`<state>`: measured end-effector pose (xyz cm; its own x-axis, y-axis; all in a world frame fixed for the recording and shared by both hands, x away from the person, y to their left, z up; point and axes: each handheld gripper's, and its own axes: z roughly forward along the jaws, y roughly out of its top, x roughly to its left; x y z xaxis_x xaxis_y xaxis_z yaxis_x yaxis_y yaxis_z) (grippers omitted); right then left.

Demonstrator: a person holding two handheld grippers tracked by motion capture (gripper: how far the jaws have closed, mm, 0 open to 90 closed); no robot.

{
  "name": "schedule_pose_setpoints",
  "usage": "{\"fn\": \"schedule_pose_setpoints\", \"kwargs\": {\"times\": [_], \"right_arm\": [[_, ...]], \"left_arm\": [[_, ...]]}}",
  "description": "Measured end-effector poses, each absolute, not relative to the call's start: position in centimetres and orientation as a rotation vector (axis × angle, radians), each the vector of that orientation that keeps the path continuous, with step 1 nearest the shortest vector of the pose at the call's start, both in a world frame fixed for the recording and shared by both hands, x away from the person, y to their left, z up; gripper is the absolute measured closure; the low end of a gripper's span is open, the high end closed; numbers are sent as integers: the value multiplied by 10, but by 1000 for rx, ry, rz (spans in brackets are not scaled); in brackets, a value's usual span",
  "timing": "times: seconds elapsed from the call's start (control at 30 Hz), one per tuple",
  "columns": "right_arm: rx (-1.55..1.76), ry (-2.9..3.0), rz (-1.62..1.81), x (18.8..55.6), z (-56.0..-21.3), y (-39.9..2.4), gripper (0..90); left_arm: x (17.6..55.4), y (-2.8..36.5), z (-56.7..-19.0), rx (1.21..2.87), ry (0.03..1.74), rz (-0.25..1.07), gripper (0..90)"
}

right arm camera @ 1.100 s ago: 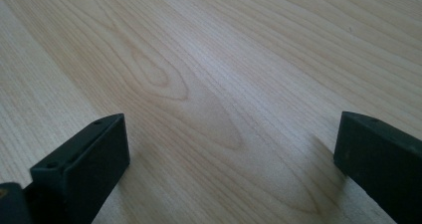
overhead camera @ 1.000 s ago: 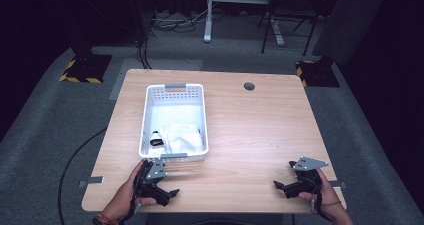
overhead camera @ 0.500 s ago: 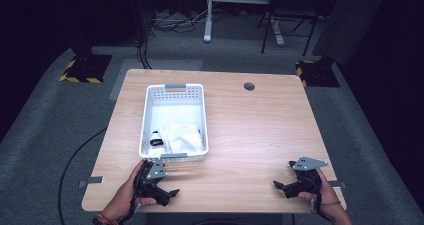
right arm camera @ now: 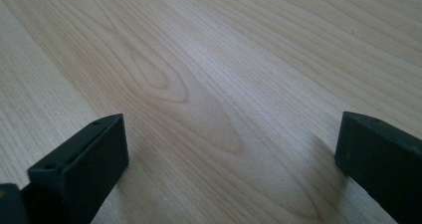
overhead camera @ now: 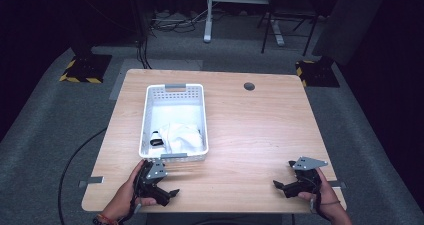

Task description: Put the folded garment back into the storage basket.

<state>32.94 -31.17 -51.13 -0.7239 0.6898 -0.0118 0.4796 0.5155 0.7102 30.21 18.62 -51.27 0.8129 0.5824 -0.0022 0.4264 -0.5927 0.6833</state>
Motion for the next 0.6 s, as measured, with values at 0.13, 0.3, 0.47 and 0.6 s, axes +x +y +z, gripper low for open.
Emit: {"fn": "schedule_pose_setpoints", "kwargs": {"times": [0.13, 0.3, 0.47, 0.6], "right_arm": [[981, 2467, 1022, 330, -511, -312, 6], [982, 2467, 1021, 330, -511, -311, 5], [985, 2465, 1021, 330, -511, -311, 5], [984, 2465, 1021, 330, -511, -311, 5]], "left_arm": [[302, 186, -513, 2293, 738, 289, 5], [302, 186, -513, 2293, 738, 288, 5], [302, 186, -513, 2293, 739, 287, 4], [303, 186, -513, 2293, 739, 286, 4]]}}
